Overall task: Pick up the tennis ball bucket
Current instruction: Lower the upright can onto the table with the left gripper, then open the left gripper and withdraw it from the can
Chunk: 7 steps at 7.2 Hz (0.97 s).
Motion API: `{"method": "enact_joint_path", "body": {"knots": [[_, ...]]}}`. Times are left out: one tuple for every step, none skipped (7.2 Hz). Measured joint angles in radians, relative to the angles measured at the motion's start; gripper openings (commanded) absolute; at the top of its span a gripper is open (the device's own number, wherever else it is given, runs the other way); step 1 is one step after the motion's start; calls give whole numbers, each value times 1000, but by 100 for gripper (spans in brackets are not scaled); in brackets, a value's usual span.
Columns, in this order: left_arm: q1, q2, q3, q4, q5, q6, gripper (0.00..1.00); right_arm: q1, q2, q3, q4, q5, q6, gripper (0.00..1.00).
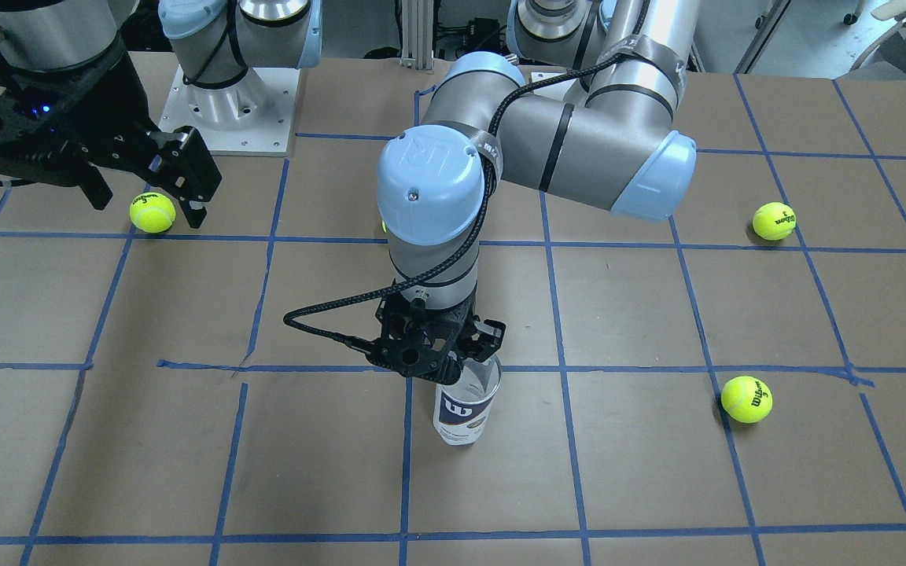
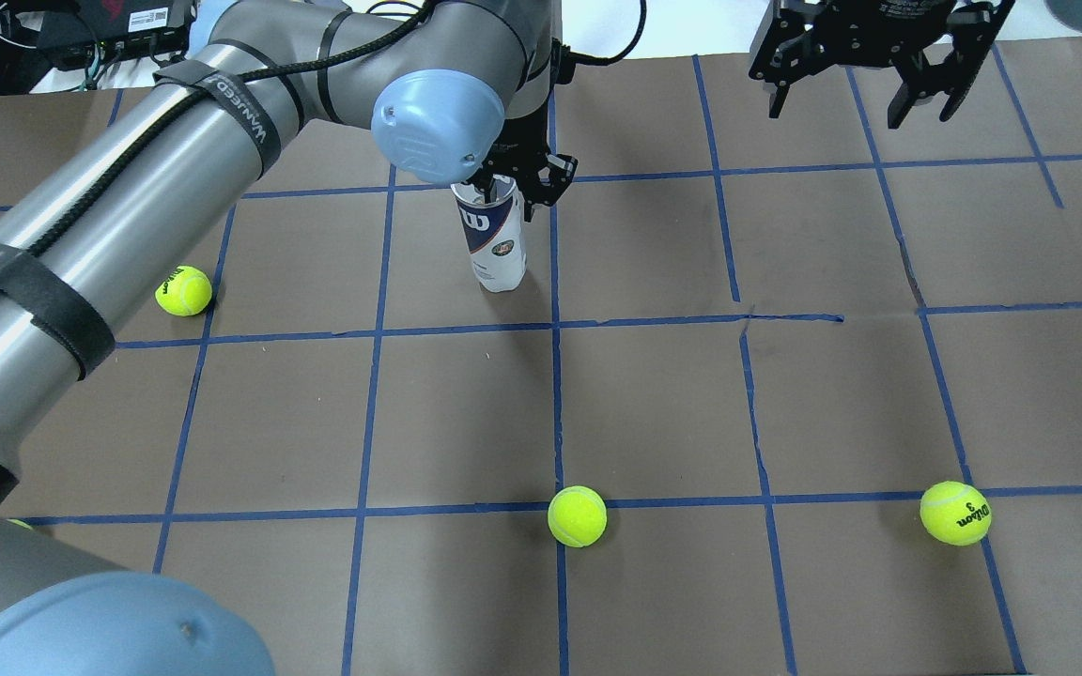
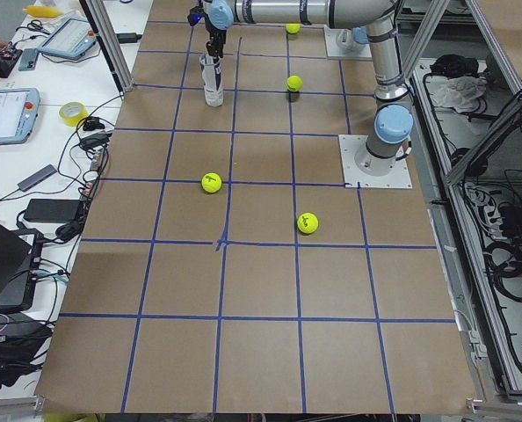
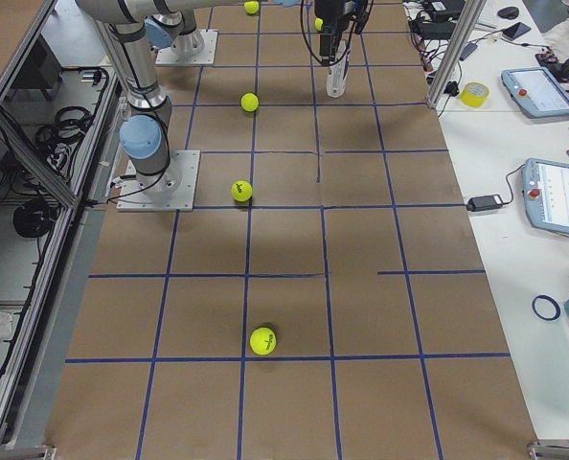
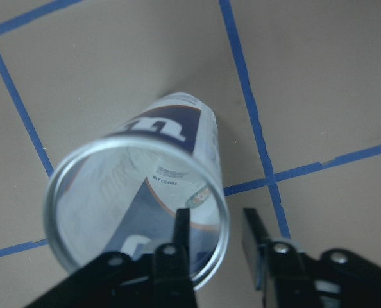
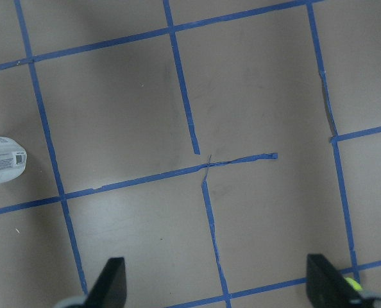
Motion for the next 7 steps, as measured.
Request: {"method": "enact_joint_path", "body": {"knots": [[-3, 26, 0, 16, 2, -6, 100, 0, 0, 0, 0, 0, 0, 100], [-7, 62, 1, 31, 7, -10, 100, 0, 0, 0, 0, 0, 0, 100], [-9, 110, -5, 31, 13, -15, 100, 0, 0, 0, 0, 0, 0, 100], [-7, 173, -19, 6, 17, -26, 100, 0, 0, 0, 0, 0, 0, 100], [-4, 242, -46, -23, 19, -58, 100, 0, 0, 0, 0, 0, 0, 100], [2, 307, -95, -36, 18, -115, 100, 0, 0, 0, 0, 0, 1, 100], [12, 365, -159, -39, 10, -161, 100, 0, 0, 0, 0, 0, 1, 100]]}}
